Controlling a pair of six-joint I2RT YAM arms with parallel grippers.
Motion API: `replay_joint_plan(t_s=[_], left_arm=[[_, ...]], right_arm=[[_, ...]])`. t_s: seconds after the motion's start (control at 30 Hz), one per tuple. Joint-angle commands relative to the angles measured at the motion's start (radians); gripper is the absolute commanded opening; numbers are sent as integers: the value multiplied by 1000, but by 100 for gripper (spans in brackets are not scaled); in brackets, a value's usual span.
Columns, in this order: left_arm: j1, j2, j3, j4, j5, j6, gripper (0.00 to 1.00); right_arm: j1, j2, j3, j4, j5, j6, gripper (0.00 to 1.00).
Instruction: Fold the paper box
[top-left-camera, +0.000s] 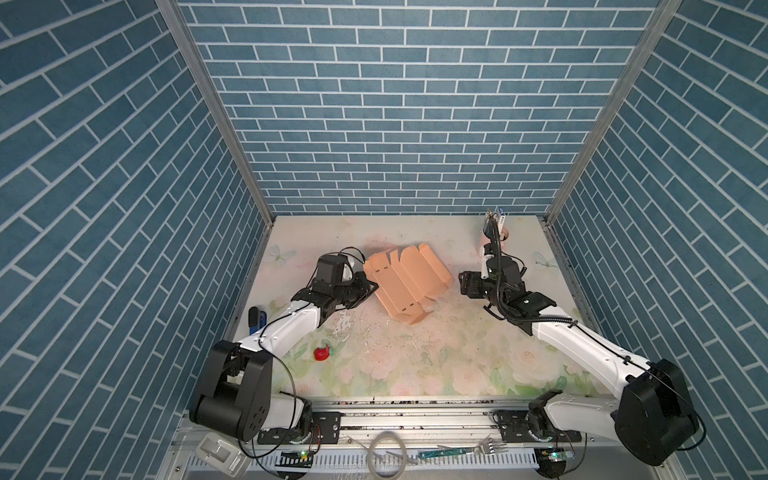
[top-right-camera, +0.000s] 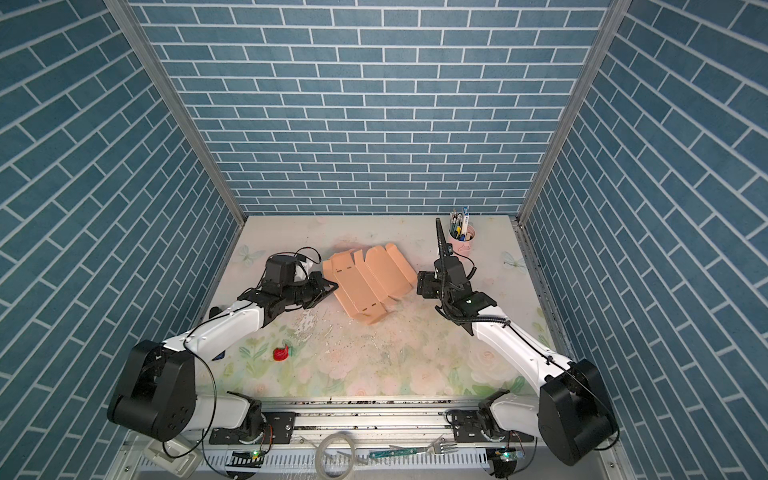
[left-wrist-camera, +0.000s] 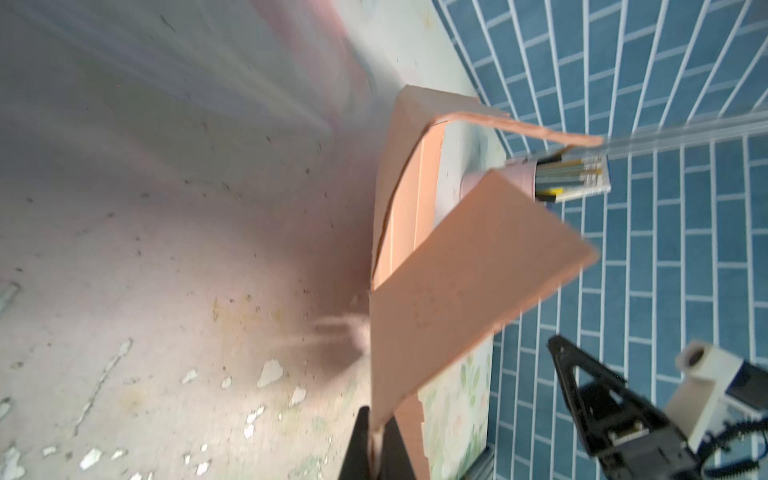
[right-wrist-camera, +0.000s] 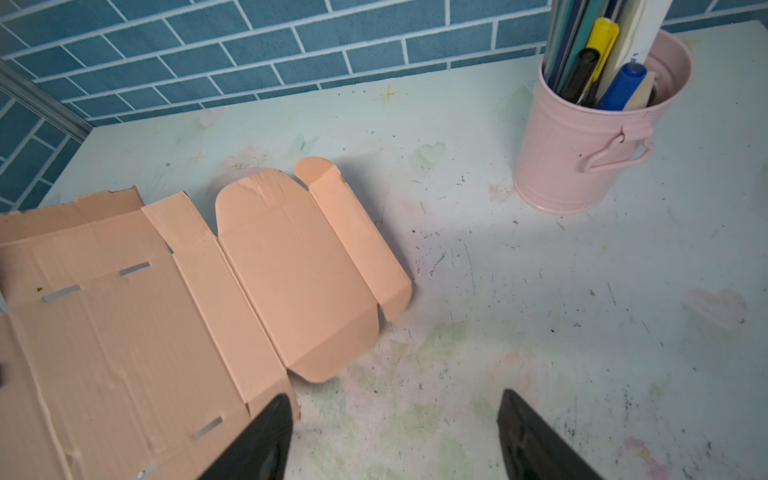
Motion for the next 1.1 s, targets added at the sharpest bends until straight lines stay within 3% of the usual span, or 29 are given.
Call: replay_joint_plan(t_s=[0.0,0.27,0.43,0.7,1.07], left_arm=[[2,11,13,-73,185,115,1],[-23,70,99,-280,226,313,2],[-27,136,166,-412,166,407,2],[-44,225,282,-539,23,458,1],[-54,300,362,-585,-59,475,1]], right_arm=[[-16,15,31,-44,-72,-41,78],[-50,99,37,-41,-171,-54,78],[-69,167,33,-34,-205,-46,78],[-115,178,-49,30,-270,-15,78],[-139,247,-152,205,-382,32,75]])
